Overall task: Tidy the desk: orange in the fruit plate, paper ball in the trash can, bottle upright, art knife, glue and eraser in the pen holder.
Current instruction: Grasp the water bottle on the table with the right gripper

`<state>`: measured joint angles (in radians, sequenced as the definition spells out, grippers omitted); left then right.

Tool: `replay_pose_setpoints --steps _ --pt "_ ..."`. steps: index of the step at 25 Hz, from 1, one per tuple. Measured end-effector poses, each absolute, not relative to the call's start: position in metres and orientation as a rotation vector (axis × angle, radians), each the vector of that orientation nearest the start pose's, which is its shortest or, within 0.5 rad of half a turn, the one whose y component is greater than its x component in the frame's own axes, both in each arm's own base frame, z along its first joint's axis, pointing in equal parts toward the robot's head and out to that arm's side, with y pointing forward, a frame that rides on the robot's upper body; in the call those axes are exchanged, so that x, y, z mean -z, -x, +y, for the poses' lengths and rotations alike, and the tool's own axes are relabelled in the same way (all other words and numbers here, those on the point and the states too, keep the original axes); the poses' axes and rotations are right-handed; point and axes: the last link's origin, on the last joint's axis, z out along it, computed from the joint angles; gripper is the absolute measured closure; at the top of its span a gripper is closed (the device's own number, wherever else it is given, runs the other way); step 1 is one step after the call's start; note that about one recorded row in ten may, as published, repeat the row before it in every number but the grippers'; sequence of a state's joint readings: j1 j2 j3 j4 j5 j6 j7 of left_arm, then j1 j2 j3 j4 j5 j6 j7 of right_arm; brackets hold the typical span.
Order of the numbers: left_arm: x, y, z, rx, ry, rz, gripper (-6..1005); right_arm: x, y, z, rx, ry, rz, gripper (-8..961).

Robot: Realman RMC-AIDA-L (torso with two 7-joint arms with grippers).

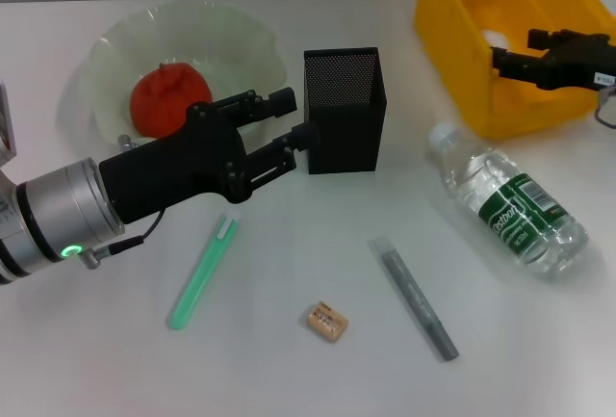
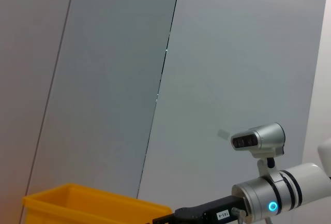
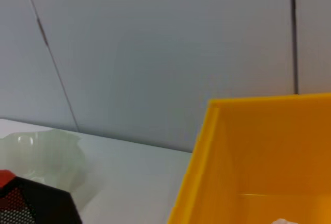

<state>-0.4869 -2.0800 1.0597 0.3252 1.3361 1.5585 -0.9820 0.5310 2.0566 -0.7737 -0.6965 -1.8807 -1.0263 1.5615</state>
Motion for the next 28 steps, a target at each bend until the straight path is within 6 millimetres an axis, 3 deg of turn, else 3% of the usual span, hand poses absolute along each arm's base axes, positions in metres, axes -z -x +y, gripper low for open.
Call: replay_pose_setpoints --steps 15,22,28 --pt "0.041 0.241 0.302 1.180 2.532 -0.461 509 -0.032 -0.282 0.397 -0.521 2.260 0.805 187" --pt "0.041 0.240 0.303 1.183 2.532 -0.457 509 -0.058 -0.278 0.383 -0.569 2.251 0.795 188" --pt "0.041 0.240 0.303 1.183 2.533 -0.452 510 -0.089 -0.262 0.364 -0.625 2.272 0.784 188"
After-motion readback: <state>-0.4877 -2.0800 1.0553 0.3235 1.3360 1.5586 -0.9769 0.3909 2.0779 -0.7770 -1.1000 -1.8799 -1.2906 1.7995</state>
